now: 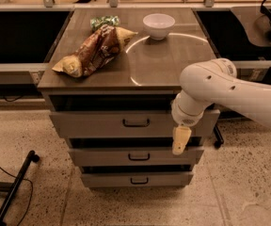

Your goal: Open top drawer

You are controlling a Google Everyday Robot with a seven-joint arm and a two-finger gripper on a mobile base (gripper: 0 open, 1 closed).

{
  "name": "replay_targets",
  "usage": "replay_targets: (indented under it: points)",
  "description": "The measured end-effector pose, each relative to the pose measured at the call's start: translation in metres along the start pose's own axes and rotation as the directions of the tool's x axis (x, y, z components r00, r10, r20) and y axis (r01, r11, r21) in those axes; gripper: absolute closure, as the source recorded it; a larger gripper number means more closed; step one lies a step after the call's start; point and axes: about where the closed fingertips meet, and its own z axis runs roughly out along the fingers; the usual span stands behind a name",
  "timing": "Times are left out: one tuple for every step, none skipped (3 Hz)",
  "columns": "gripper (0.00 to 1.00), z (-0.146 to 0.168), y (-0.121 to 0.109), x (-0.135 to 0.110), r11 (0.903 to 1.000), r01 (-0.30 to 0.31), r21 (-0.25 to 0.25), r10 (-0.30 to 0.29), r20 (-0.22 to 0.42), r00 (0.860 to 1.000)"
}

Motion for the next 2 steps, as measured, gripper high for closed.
replay_targets:
  points:
    - [0.1, 0.015, 0.002, 0.005, 0.9993, -0.011, -0.035, 0.012, 0.011, 1.0]
    - [0.26, 0.016, 0.011, 0.015, 0.9979, -0.034, -0.056, 0.035, 0.02, 0.999]
